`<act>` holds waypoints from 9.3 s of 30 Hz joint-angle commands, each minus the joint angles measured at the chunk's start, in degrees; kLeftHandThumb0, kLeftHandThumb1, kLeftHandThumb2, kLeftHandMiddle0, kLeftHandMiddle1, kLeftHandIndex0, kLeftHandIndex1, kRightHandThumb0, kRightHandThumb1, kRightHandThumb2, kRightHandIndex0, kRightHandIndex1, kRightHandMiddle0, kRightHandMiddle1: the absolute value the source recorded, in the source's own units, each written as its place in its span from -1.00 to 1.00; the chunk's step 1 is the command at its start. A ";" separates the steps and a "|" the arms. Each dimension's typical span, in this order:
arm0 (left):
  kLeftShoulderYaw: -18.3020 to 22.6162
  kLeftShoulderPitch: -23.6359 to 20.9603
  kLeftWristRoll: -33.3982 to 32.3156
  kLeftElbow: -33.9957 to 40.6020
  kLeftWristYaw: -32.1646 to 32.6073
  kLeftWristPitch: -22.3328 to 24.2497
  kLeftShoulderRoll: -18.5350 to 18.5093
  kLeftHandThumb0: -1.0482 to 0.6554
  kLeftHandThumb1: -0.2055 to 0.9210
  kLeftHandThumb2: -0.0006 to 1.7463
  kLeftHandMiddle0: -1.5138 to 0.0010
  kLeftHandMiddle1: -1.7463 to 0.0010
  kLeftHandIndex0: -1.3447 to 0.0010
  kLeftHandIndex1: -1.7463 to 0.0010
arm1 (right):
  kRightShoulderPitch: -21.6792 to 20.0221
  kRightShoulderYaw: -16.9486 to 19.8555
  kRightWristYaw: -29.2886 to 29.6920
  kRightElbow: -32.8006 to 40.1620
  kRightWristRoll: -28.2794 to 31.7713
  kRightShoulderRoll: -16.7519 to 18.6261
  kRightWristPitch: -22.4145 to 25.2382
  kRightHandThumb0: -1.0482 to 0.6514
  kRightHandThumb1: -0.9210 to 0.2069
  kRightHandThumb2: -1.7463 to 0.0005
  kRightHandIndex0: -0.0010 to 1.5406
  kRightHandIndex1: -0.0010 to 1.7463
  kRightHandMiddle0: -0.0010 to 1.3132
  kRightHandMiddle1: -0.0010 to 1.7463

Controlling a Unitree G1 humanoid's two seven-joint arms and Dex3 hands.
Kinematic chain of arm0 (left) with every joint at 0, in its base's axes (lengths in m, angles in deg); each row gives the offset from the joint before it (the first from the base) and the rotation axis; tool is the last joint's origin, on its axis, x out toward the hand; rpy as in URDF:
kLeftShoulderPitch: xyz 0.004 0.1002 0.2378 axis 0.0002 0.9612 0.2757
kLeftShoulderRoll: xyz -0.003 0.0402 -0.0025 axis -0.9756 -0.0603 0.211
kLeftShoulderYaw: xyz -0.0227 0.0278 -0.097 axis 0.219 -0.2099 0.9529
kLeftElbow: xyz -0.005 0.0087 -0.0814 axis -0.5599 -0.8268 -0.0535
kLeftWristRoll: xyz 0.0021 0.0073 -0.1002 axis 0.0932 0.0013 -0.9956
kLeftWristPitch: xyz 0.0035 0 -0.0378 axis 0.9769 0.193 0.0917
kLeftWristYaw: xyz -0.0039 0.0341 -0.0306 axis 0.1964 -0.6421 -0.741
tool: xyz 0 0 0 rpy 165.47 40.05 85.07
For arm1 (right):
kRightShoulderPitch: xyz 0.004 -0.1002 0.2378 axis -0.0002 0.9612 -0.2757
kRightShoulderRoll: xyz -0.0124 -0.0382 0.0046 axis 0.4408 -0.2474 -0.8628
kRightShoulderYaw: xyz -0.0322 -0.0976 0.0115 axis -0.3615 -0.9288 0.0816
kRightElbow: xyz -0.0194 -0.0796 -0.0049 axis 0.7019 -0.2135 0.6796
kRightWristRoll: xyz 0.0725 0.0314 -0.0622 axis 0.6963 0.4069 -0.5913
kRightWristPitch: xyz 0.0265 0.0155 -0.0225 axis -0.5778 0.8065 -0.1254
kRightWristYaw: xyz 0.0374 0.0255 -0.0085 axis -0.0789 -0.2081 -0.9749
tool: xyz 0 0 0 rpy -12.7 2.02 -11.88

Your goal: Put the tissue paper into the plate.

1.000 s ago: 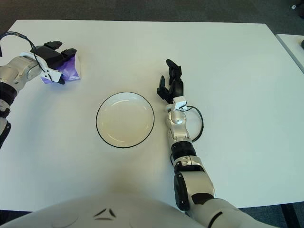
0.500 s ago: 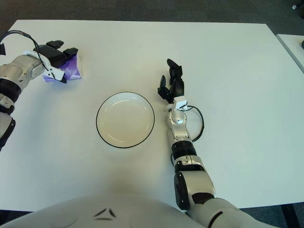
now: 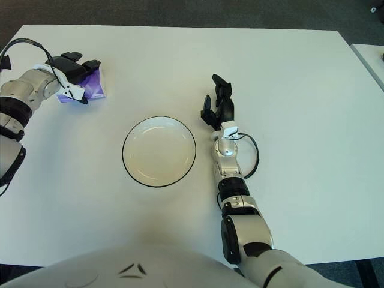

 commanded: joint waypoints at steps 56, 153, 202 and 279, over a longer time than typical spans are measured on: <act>0.67 6.69 -6.26 -7.49 27.04 0.57 8.07 -0.36 0.04 0.38 -0.40 -1.00 0.07 -1.00 | 8.56 2.45 -2.42 -7.98 -0.12 -2.82 -1.28 -0.39 -1.00 0.08 -0.66 -0.73 -1.00 -0.18; 26.31 23.46 -44.24 34.16 0.46 -41.07 19.33 -0.34 -0.12 0.54 -0.64 -1.00 0.06 -1.00 | 7.96 1.91 -1.49 -11.05 -0.87 -2.61 -1.91 -0.38 -1.00 0.10 -0.64 -0.68 -1.00 -0.15; 23.53 26.64 -33.08 39.97 -5.10 -44.07 15.17 -0.33 -0.05 0.49 -0.58 -1.00 0.10 -1.00 | 7.43 1.55 -1.32 -12.20 -0.79 -2.42 -2.89 -0.39 -1.00 0.11 -0.67 -0.66 -1.00 -0.14; 27.54 29.11 -20.56 51.16 -1.89 -46.32 14.19 -0.26 0.29 0.21 -0.09 -1.00 0.33 -1.00 | 5.88 0.32 2.06 -14.74 -1.44 -1.38 -3.15 -0.40 -1.00 0.14 -0.67 -0.64 -1.00 -0.14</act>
